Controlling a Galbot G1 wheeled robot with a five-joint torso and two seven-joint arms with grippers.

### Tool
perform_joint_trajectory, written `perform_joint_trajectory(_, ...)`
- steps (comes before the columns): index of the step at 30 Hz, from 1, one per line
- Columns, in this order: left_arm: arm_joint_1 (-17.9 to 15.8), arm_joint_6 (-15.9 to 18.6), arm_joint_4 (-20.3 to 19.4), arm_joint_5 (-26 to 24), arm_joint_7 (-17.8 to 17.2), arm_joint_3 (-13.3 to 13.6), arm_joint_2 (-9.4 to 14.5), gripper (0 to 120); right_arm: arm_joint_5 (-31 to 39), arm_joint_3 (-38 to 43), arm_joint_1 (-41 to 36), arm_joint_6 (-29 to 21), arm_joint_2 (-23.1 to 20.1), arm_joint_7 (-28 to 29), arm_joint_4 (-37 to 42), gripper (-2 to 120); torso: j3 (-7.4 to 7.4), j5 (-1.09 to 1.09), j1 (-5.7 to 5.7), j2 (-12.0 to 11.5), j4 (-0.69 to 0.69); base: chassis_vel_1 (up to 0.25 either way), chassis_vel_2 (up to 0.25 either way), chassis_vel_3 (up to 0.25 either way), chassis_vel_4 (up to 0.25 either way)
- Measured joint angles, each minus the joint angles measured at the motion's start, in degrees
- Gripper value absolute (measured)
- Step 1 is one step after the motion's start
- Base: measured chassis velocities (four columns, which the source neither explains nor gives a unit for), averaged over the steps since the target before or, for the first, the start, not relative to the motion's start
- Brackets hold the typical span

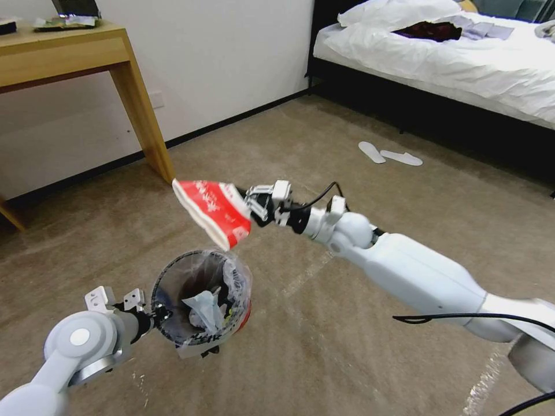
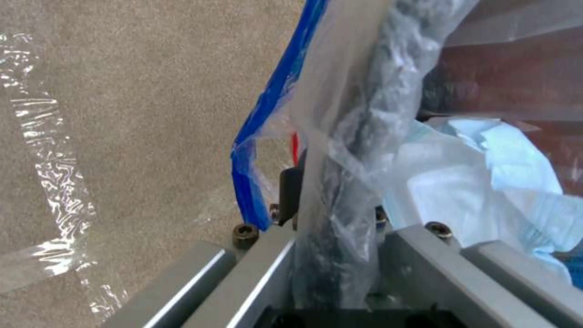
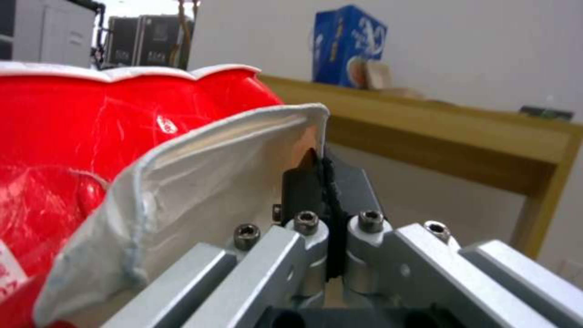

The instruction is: Pick up the trash bin and place the garbage on the floor into it.

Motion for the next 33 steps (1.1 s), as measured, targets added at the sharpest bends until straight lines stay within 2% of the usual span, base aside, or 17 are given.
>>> perform_joint_trajectory(11, 0.2, 0.2, -0.7, -0.4, -0.6, 0.2, -0.2, 0, -3.0, -2.9, -0.9, 1.8, 6.0, -2.9, -10.1, 0, 0.0, 0.0, 0.0, 0.0, 0.0, 0.0, 0.0, 0.0, 0.0)
perform_joint_trajectory(13, 0.6, 0.2, -1.1, -0.4, -0.7, 0.2, -0.5, 0, -4.7, -3.4, -1.5, 2.8, 8.4, -4.3, -15.1, 0, 0.0, 0.0, 0.0, 0.0, -0.01, 0.0, 0.0, 0.0, 0.0)
perform_joint_trajectory(18, 0.7, 0.2, -1.4, -0.3, -0.8, 0.3, -0.7, 0, -7.1, -4.0, -2.5, 3.9, 10.9, -5.3, -20.1, 0, 0.0, 0.0, 0.0, 0.0, 0.0, 0.0, 0.0, 0.0, 0.0)
perform_joint_trajectory(33, 0.8, 0.3, -1.5, -0.3, -0.9, -0.1, -0.5, 0, -10.5, -6.4, -3.3, 5.8, 13.9, -6.1, -26.3, 0, 0.0, 0.0, 0.0, 0.0, -0.01, 0.0, 0.0, 0.0, 0.0)
